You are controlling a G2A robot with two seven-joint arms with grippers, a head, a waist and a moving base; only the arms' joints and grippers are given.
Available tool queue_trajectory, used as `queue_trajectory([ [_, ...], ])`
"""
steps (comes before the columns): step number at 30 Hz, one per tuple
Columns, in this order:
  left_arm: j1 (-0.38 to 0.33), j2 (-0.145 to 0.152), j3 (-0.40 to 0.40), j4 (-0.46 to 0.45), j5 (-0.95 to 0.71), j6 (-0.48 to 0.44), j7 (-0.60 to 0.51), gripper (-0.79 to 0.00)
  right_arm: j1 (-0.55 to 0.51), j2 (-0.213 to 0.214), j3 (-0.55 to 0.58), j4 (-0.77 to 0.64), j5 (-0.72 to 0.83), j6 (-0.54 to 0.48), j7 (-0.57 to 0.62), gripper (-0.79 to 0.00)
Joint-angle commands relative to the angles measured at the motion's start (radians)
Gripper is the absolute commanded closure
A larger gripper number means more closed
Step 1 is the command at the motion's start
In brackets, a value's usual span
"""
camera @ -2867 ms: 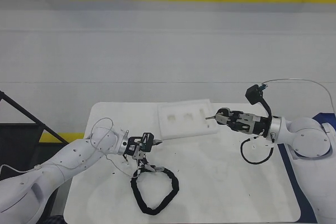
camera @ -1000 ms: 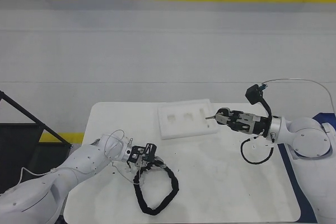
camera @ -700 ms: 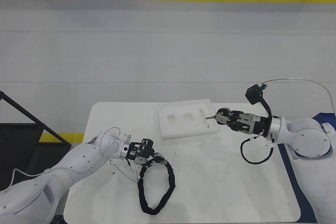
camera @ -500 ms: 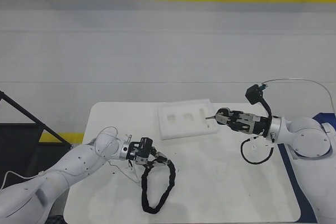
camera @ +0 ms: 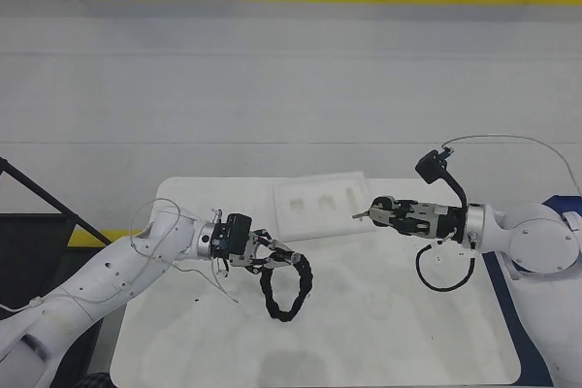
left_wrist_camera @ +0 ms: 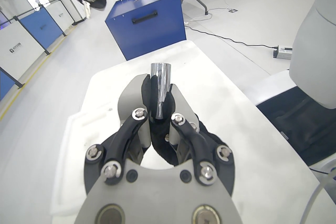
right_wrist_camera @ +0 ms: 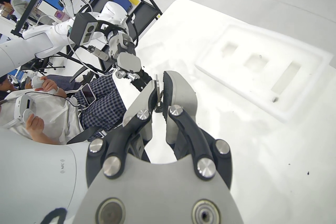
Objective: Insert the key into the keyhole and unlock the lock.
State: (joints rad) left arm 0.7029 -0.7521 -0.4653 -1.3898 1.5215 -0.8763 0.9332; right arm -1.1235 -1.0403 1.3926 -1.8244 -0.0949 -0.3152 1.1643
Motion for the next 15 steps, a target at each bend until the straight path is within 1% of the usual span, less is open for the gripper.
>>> queue_trajectory([
  [1, -0.001, 0.0, -0.018, -0.02, -0.022, -0.003, -0.014, 0.0, -0.002, 0.003, 0.007, -0.023, 0.006, 0.021, 0.009, 0.0],
  [8, -0.008, -0.01, -0.064, -0.084, -0.063, 0.016, -0.085, 0.0, -0.025, 0.014, 0.038, -0.09, 0.075, 0.079, 0.034, 0.0],
  [15, -0.023, -0.039, -0.081, -0.118, -0.062, 0.076, -0.14, 0.0, -0.044, 0.02, 0.051, -0.11, 0.119, 0.117, 0.015, 0.0],
])
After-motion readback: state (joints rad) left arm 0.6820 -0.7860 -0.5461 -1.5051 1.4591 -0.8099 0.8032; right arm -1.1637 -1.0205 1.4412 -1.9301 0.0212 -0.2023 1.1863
